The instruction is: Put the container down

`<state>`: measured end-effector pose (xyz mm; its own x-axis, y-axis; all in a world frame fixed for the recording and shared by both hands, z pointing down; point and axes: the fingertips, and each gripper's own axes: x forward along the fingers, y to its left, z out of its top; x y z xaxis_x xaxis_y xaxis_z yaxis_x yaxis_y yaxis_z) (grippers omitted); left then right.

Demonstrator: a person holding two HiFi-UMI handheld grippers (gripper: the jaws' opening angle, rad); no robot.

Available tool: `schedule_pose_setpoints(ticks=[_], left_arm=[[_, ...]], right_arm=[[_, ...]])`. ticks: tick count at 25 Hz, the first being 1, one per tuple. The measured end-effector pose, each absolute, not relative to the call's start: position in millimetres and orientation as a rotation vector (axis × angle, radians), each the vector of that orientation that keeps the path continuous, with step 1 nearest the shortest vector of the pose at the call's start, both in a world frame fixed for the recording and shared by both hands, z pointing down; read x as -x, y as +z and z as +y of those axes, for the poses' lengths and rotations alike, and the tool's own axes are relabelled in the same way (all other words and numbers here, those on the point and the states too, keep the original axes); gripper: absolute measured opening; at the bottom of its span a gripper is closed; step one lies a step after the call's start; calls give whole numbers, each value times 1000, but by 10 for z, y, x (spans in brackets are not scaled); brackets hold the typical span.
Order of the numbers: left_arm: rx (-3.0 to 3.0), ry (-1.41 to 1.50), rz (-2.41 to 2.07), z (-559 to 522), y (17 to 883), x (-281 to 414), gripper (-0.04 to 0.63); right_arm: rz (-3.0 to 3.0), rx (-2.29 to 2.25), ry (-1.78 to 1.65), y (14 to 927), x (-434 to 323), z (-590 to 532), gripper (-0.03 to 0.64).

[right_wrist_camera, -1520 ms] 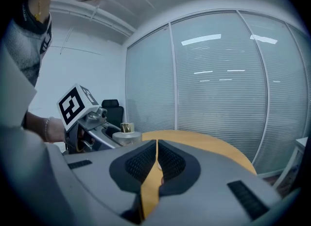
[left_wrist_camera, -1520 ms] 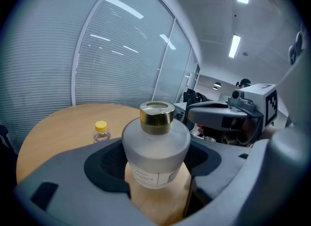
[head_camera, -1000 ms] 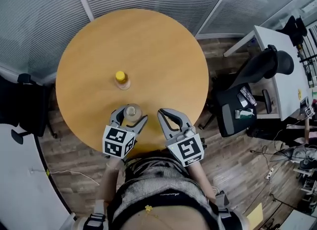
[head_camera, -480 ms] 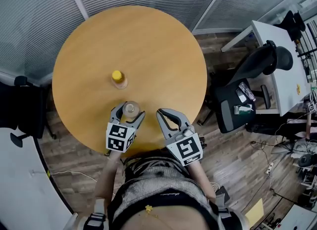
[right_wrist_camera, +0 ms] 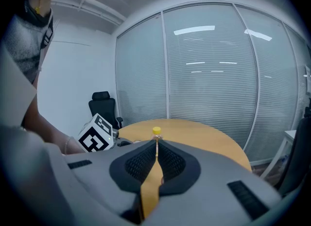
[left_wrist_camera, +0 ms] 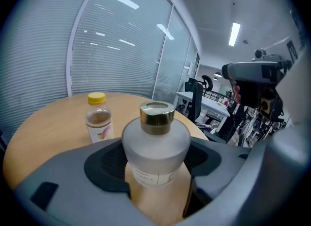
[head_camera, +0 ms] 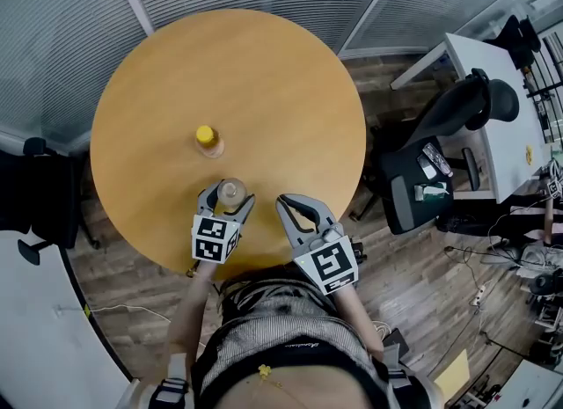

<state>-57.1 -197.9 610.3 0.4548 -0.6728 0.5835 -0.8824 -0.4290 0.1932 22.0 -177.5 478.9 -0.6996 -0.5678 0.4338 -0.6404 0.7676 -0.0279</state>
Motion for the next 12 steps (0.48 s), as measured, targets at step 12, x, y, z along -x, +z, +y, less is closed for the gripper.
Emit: schedule_pose_setpoints(ticks=[12], left_arm=[[-2176,636,-1317,-2024,6480,675,347]], right_arm=[[-2532,-931,307,4857,-220,-1758,25]])
